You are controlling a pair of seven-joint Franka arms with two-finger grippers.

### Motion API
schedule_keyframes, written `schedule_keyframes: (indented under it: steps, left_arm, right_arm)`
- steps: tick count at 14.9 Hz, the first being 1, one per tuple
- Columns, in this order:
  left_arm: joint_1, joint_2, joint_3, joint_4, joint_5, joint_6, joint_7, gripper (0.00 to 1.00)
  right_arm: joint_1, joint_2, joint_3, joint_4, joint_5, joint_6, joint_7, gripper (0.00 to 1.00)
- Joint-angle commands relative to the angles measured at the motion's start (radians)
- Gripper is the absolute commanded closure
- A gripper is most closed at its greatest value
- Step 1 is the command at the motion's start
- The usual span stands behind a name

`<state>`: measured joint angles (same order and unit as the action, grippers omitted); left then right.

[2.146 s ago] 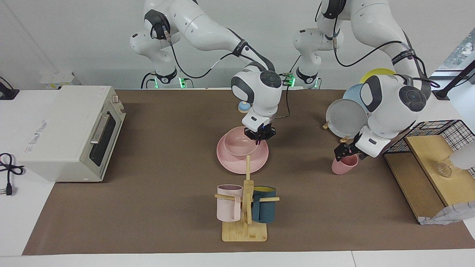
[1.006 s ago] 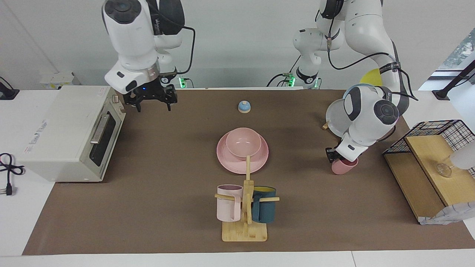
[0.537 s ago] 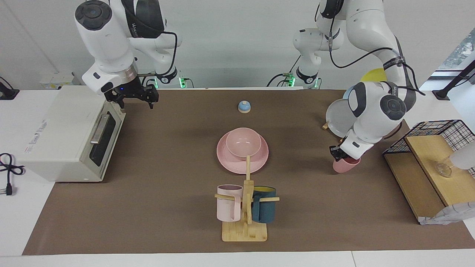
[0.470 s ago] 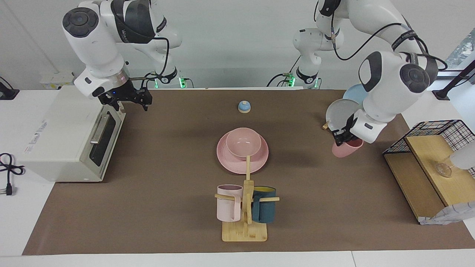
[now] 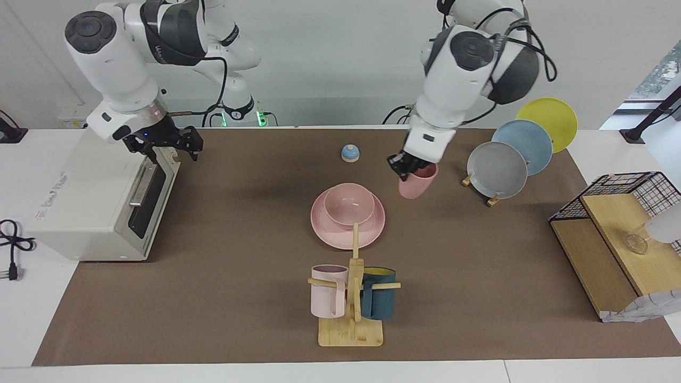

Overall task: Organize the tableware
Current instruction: 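Lift the pink cup with the left gripper while the right gripper withdraws, then lower the pink cup into the bowl with the left gripper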

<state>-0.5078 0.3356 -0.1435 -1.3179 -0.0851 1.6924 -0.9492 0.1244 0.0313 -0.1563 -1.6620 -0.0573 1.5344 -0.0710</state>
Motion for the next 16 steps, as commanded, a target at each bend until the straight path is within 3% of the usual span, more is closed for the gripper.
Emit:
schedule_keyframes:
  steps: [1, 3, 8, 16]
  left_arm:
    - [-0.064, 0.011, 0.021, -0.115, -0.001, 0.136, -0.077, 1.00]
    - [-0.099, 0.034, 0.021, -0.139, 0.004, 0.164, -0.130, 1.00]
    - [-0.150, 0.123, 0.021, -0.141, 0.034, 0.211, -0.192, 1.00]
    - [-0.153, 0.155, 0.024, -0.169, 0.048, 0.262, -0.201, 1.00]
  right_arm:
    - [0.007, -0.042, -0.002, -0.054, 0.016, 0.012, -0.004, 0.00]
    - [0.012, -0.037, 0.004, -0.053, 0.013, 0.059, -0.009, 0.00]
    - [-0.009, -0.042, 0.009, -0.053, 0.013, 0.017, -0.015, 0.00]
    - [-0.083, -0.037, 0.087, -0.047, 0.013, 0.017, -0.016, 0.00]
